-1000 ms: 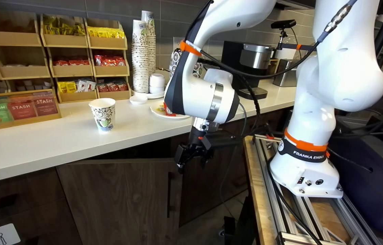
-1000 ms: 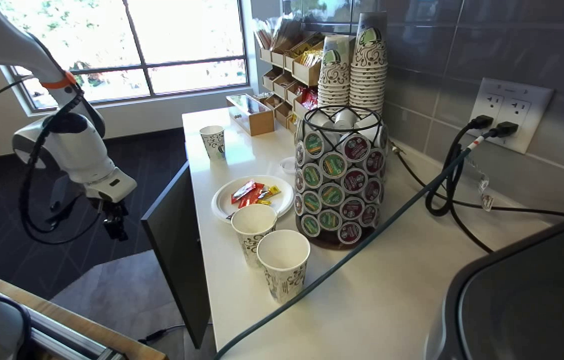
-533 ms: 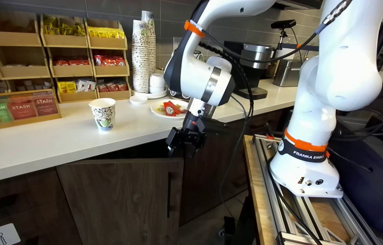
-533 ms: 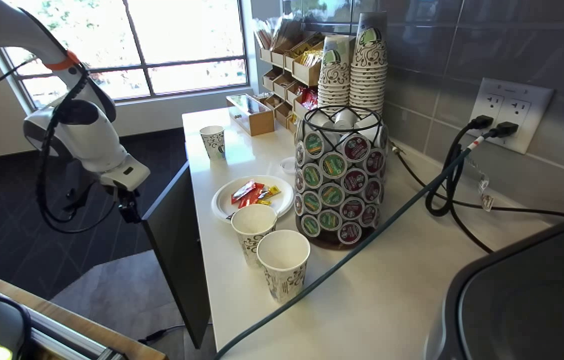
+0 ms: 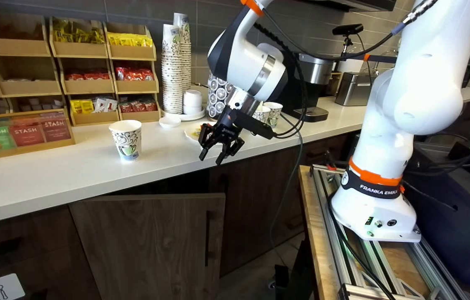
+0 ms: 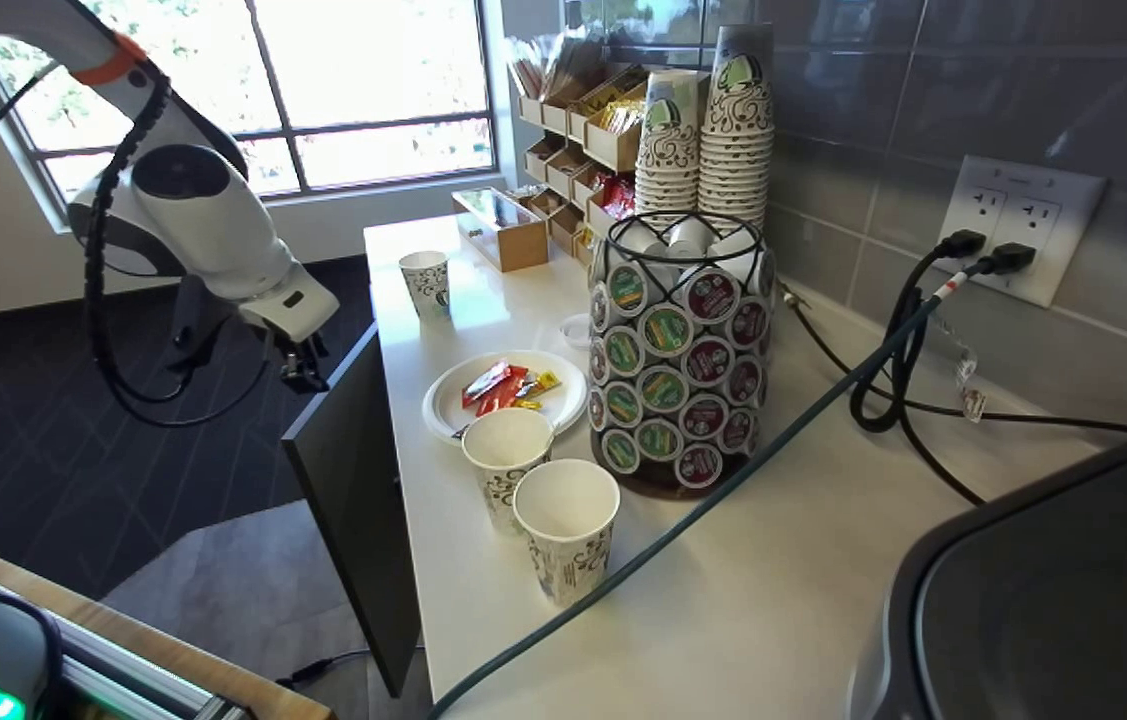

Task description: Open the cupboard

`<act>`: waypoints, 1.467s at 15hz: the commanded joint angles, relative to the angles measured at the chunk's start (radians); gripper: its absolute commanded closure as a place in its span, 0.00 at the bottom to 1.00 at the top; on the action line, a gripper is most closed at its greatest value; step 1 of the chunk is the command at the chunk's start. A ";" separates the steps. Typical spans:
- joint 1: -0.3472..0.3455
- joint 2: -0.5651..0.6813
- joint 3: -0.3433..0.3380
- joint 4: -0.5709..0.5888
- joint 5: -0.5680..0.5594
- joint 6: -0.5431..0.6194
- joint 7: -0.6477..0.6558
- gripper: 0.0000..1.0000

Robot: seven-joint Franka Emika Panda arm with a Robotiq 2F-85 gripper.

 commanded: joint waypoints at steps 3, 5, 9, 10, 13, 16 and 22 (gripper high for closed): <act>0.040 0.007 -0.118 0.000 -0.379 -0.076 0.309 0.85; 0.043 0.004 -0.137 -0.002 -0.489 -0.100 0.395 0.99; 0.060 0.023 -0.148 -0.001 -0.651 -0.157 0.536 1.00; 0.068 0.032 -0.145 -0.001 -0.679 -0.169 0.564 1.00; 0.081 0.059 -0.108 -0.004 -0.660 -0.135 0.579 1.00; 0.111 0.080 -0.077 -0.004 -0.498 -0.062 0.483 1.00; 0.124 0.083 -0.049 -0.003 -0.308 0.005 0.355 0.99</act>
